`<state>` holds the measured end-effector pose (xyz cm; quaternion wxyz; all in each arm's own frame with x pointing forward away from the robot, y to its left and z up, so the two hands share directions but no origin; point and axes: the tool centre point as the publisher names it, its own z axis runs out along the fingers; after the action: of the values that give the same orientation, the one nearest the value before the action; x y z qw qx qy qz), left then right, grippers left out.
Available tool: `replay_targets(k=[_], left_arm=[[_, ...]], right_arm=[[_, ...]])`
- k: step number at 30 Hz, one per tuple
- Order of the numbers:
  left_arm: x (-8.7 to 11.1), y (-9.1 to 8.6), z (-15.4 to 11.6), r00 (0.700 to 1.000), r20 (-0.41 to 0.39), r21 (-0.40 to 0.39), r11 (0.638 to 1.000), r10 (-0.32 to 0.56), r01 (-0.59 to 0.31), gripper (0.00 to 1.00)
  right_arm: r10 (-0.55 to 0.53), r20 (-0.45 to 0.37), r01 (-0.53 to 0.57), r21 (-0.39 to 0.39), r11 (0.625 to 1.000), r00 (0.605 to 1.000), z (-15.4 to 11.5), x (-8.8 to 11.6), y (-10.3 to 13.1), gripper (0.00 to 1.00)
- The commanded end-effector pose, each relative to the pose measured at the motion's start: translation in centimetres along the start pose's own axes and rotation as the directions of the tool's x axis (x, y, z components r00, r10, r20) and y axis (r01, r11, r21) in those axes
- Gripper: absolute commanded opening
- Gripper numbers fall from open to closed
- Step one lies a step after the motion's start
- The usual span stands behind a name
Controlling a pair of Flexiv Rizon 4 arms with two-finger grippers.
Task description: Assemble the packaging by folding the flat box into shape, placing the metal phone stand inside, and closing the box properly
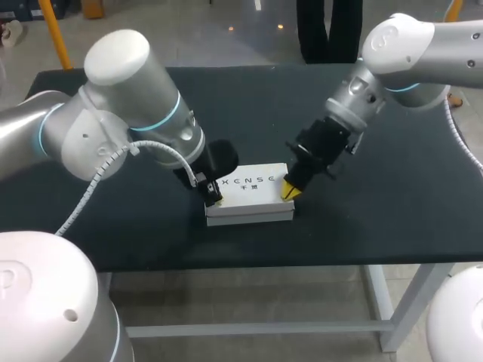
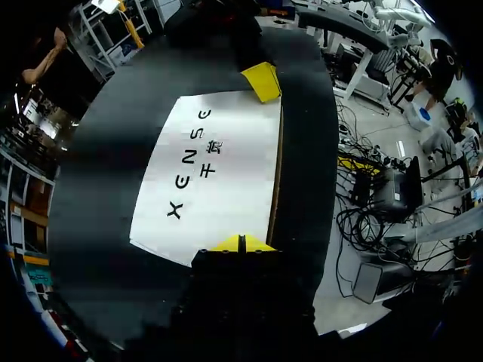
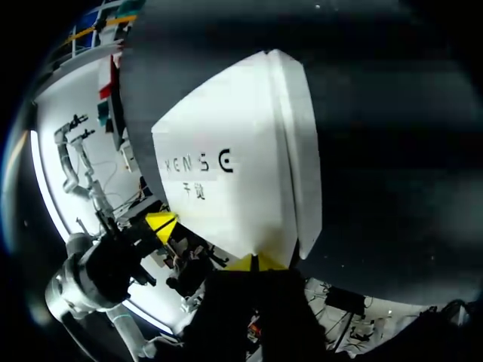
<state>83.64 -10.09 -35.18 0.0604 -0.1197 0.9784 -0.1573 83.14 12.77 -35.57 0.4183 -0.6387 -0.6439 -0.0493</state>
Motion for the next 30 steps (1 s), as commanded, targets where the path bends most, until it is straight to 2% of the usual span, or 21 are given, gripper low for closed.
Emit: replay_targets(k=[1, 15, 30], left_arm=[[0.2, 0.1, 0.5, 1.0, 0.002, -0.001, 1.0, -0.001, 0.001, 0.0], [0.5, 0.8, 1.9, 1.0, -0.007, 0.004, 1.0, -0.011, 0.011, 0.0], [0.5, 0.9, 1.8, 1.0, -0.005, 0.002, 1.0, -0.014, 0.014, 0.0]], right_arm=[[0.006, -0.004, -0.006, 0.014, 1.0, 1.0, 0.4, -0.5, 0.7, 0.0], [0.026, -0.014, -0.026, 0.034, 0.999, 1.0, 0.9, -1.4, 1.4, 0.0], [0.042, -0.03, -0.04, 0.071, 0.997, 0.999, 1.8, -2.4, 2.5, 0.0]])
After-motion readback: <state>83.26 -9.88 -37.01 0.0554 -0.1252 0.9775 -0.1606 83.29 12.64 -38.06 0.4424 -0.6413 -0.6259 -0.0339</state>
